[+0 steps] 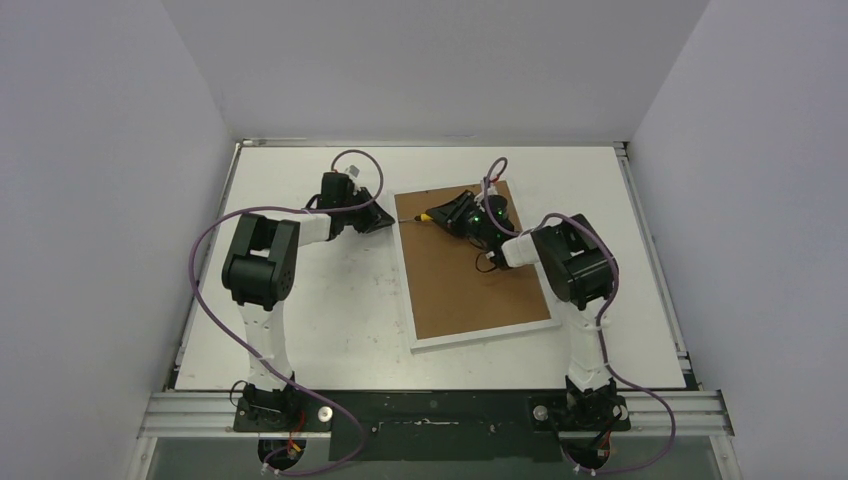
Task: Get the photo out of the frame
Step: Release the photo frame item from the photo frame.
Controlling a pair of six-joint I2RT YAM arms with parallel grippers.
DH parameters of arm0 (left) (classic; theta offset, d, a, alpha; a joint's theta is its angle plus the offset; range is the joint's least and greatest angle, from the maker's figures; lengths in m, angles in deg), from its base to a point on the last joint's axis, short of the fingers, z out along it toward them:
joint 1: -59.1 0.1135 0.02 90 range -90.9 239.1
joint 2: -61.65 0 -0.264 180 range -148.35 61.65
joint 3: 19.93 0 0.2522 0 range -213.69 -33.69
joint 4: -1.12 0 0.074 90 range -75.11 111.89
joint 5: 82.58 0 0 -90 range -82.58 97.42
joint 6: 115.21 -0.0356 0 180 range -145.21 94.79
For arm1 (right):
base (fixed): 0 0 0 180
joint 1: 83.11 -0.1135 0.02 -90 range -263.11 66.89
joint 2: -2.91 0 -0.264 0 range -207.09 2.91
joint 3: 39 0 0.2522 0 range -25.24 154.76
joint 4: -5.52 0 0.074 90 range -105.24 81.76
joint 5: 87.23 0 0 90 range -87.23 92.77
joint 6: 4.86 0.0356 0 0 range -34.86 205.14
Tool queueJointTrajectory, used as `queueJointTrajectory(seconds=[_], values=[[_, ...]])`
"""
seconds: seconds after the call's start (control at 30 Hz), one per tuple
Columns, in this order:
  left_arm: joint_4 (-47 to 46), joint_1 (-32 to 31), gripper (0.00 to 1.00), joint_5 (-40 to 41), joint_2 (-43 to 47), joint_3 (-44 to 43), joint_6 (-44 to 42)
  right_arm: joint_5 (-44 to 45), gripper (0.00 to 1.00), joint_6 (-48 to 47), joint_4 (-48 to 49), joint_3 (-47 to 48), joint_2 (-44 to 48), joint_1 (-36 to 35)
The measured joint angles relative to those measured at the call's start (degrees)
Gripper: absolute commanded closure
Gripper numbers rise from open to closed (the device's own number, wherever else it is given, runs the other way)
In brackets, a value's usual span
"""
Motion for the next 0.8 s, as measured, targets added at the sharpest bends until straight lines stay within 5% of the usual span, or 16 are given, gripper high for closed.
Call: queueJointTrajectory(seconds=[0.8], values=[[-4.15,0.9,0.92,3.26,0.31,1.57,0.66,10.73,0.95,-29.33,-35.45,22.1,3.85,-8.5]])
